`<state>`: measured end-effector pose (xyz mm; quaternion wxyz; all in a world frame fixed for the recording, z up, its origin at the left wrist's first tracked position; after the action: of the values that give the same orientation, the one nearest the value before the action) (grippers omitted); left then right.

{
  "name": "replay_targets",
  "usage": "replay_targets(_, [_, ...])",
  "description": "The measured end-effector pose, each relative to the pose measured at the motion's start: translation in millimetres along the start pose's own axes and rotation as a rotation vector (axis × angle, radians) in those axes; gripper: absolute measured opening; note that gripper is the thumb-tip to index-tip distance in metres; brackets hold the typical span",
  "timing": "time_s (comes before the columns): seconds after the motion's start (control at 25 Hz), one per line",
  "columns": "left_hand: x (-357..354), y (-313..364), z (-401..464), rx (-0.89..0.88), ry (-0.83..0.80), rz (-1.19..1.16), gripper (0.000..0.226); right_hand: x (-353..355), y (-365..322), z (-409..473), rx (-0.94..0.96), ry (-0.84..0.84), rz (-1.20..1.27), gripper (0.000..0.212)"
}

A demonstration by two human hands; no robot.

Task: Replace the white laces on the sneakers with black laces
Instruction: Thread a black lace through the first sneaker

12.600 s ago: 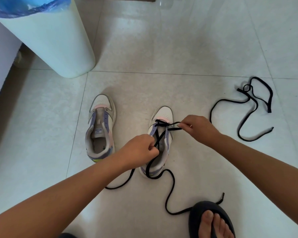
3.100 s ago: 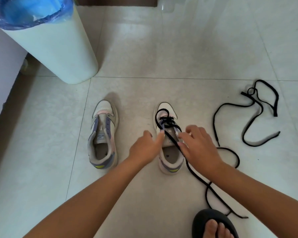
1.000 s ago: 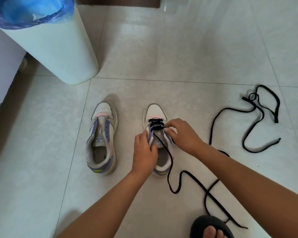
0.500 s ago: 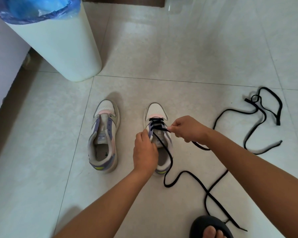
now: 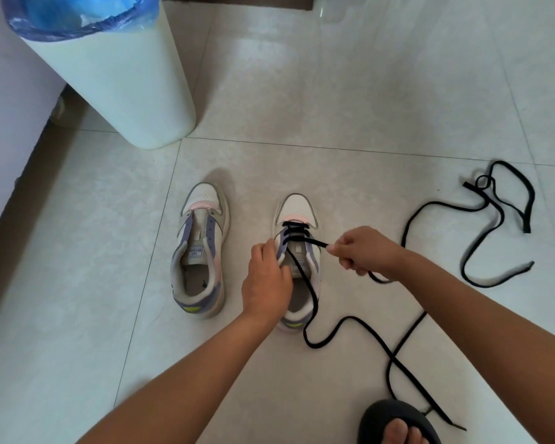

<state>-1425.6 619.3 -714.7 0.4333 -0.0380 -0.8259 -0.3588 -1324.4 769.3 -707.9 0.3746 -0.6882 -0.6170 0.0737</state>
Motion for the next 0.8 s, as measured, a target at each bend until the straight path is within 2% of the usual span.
replay_targets(0.08, [2,-2,0,0.029,0.023,-0.004,0.044,-1,13,-8,-0.133,-0.221,0.244,0.026])
replay_targets(0.16, [5,-6,2,0.073,0.049,-0.022,0.042,13,19,-16,-0.094,-0.209,0.160,0.027])
replay_targets(0.28, [10,-9,7,0.121,0.070,-0.045,0.040,47,22,-29,0.107,0.161,-0.327,0.011])
replay_targets(0.32, [11,-9,7,0.125,0.072,-0.024,0.039,58,23,-34,0.176,0.296,-0.447,0.014])
replay_targets(0.36, [11,-7,7,0.126,0.070,0.003,0.039,68,28,-39,0.216,0.394,-0.461,0.019])
replay_targets(0.4, [12,-6,7,0.121,0.065,0.030,0.039,79,35,-44,0.212,0.470,-0.370,0.021])
replay_targets(0.56, [18,-9,9,0.065,0.069,0.126,0.040,128,74,-63,0.106,0.634,0.386,0.027])
replay_targets(0.8, [25,-8,8,0.088,0.057,0.073,0.041,151,109,-70,0.138,0.638,0.842,0.019])
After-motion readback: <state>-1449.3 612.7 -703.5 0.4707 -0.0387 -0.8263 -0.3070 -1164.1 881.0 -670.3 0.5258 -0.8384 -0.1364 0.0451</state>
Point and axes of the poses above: each hand's wrist, its own z-axis towards the middle knuckle, its own x-axis out of the back of the hand, y = z × x, the point moved 5 cm from there along z, towards the middle knuckle, and after that the axes turned 1 degree about -y, right-handed, at the moved point
